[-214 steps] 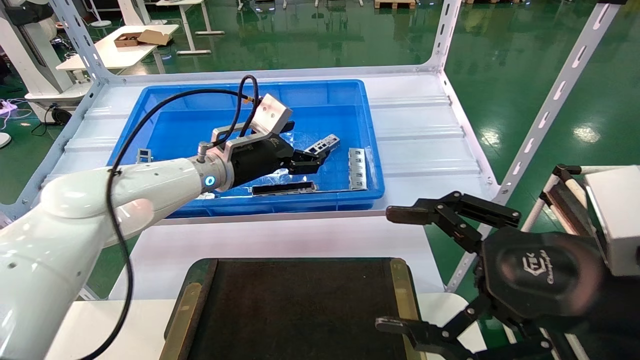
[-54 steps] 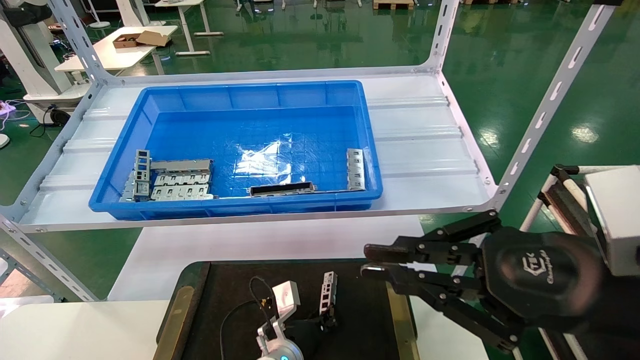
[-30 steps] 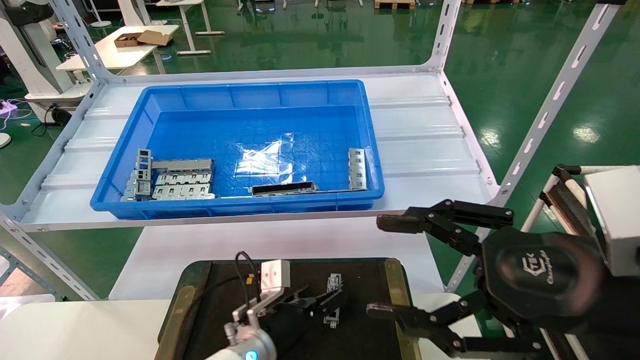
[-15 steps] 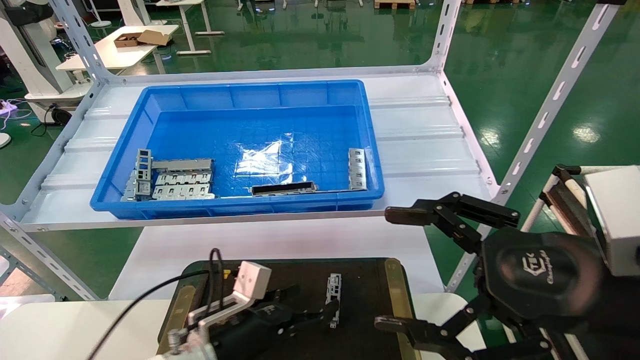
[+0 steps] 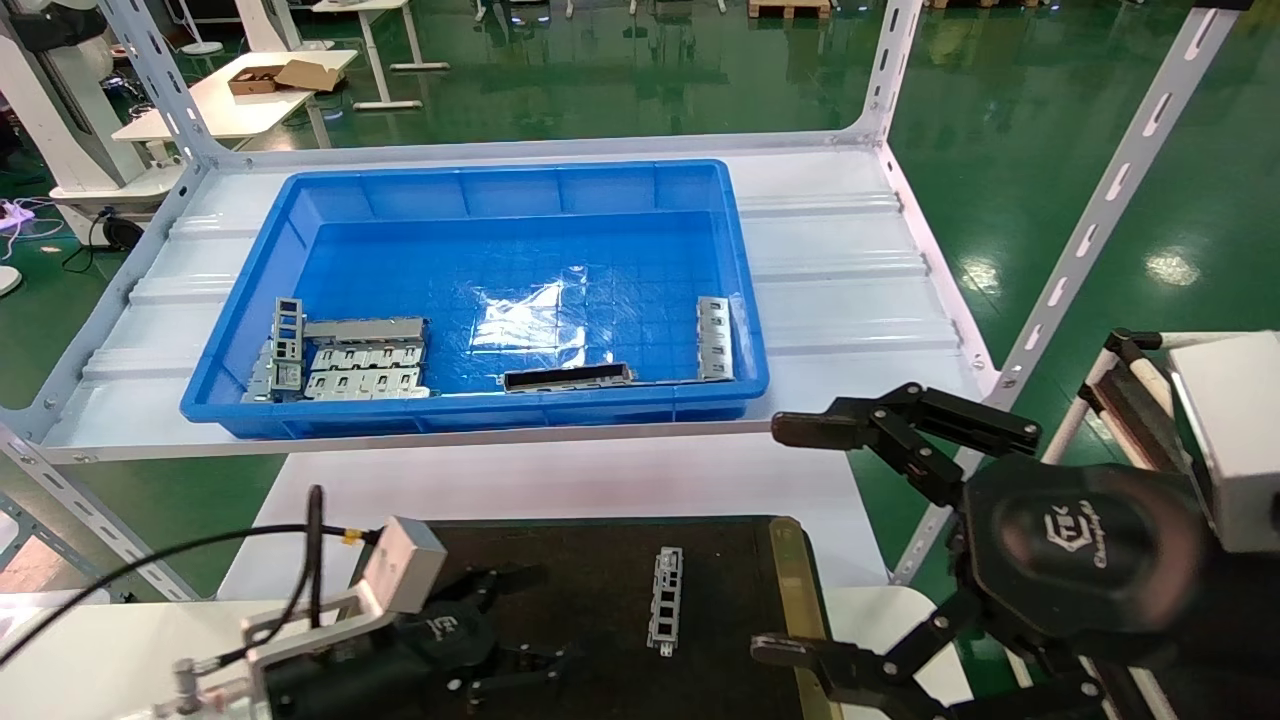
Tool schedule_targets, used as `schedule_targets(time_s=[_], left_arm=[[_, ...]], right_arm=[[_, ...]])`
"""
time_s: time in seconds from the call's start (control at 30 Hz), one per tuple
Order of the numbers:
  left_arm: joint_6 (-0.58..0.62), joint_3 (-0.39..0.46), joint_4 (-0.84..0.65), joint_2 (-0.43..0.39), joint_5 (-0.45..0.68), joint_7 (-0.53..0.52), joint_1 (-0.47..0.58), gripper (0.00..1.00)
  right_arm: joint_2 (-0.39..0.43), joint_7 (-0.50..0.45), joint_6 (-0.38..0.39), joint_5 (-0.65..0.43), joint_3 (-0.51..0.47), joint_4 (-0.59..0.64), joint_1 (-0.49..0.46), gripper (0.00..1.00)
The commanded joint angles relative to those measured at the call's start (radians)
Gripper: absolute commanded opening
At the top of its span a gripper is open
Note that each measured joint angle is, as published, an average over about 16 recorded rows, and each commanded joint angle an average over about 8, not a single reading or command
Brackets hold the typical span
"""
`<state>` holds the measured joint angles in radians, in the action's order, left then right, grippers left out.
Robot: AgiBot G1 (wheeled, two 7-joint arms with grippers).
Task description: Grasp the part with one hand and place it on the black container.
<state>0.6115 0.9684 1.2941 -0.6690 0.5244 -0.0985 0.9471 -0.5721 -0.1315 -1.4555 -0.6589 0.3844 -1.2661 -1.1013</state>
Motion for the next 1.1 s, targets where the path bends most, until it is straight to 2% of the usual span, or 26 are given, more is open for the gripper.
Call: schedule_targets(time_s=[0.03, 0.33, 0.53, 1.1], left_arm=[[0.046, -0.018, -0.009, 0.020, -0.009, 0.024, 0.002, 1.00], [0.177, -0.082, 0.008, 0.097, -0.057, 0.077, 0.027, 1.00], [0.218, -0.105, 0.022, 0.126, -0.079, 0.087, 0.038, 1.00], [0.161, -0.056, 0.029, 0.057, -0.023, 0.046, 0.062, 1.00]], right_arm=[[0.000, 0.000, 0.000, 0.000, 0.000, 0.000, 0.000, 1.00], [0.000, 0.000, 0.000, 0.000, 0.000, 0.000, 0.000, 1.00], [0.000, 0.000, 0.000, 0.000, 0.000, 0.000, 0.000, 1.00], [0.000, 0.000, 0.000, 0.000, 0.000, 0.000, 0.000, 1.00]])
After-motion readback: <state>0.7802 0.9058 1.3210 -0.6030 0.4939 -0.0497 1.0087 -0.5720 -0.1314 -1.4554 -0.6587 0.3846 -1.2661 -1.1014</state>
